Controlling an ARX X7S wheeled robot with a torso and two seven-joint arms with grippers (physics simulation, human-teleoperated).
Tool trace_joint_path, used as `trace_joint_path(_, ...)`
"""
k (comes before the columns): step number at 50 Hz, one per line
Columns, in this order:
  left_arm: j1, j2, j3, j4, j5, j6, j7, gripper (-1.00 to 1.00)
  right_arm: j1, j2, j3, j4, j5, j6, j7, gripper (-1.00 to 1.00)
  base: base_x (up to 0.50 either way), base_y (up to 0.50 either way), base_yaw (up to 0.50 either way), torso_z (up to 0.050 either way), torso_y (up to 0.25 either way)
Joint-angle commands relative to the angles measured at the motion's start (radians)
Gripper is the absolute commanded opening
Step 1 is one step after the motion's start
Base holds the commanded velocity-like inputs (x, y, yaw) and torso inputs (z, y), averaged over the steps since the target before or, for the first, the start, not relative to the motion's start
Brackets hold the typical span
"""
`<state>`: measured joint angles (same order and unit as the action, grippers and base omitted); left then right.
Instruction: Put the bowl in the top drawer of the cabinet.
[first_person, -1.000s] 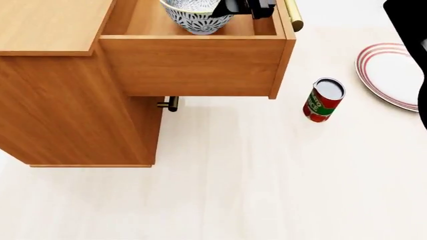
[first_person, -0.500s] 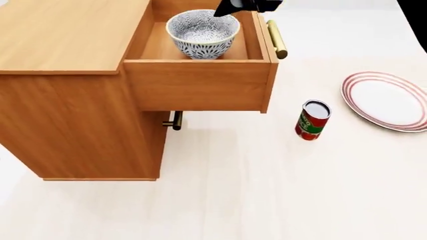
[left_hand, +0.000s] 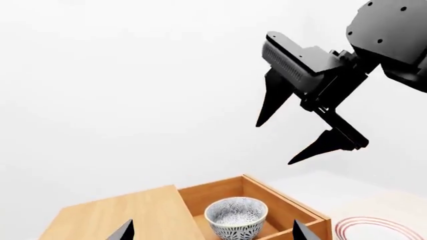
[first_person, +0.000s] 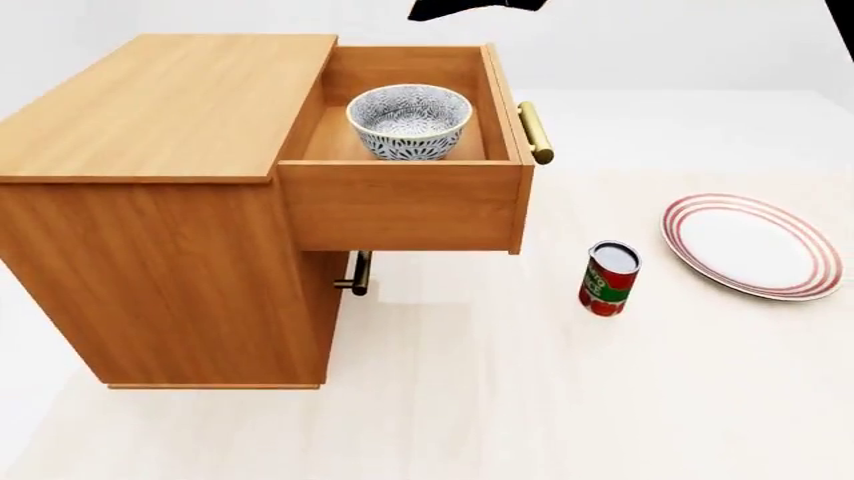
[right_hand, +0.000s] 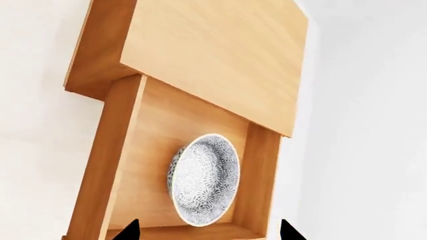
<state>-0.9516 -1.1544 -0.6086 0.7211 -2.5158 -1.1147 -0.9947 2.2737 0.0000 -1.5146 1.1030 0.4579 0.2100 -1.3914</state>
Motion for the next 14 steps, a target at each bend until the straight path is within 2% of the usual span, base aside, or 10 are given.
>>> trace_joint_path(1,-0.006,0.027,0.013,-0.007,0.041,-0.004,0.015,1.0,0.015,0.0,0.03,0.06,0.149,-0.001,0.065,1.0,0.0,0.0,0.0,0.0,0.25)
trace_joint_path(9,-0.041,0.065,0.084,-0.012,0.112,-0.003,0.053,1.0,0.027,0.02,0.114,0.196,0.196,-0.082,0.202,1.0,0.0,0.0,0.0,0.0,0.25)
trace_joint_path(14,-0.072,0.088,0.14,-0.013,0.155,0.004,0.072,1.0,0.027,0.339,0.156,-0.419,0.301,0.212,0.477,1.0,0.0,0.0,0.0,0.0,0.25)
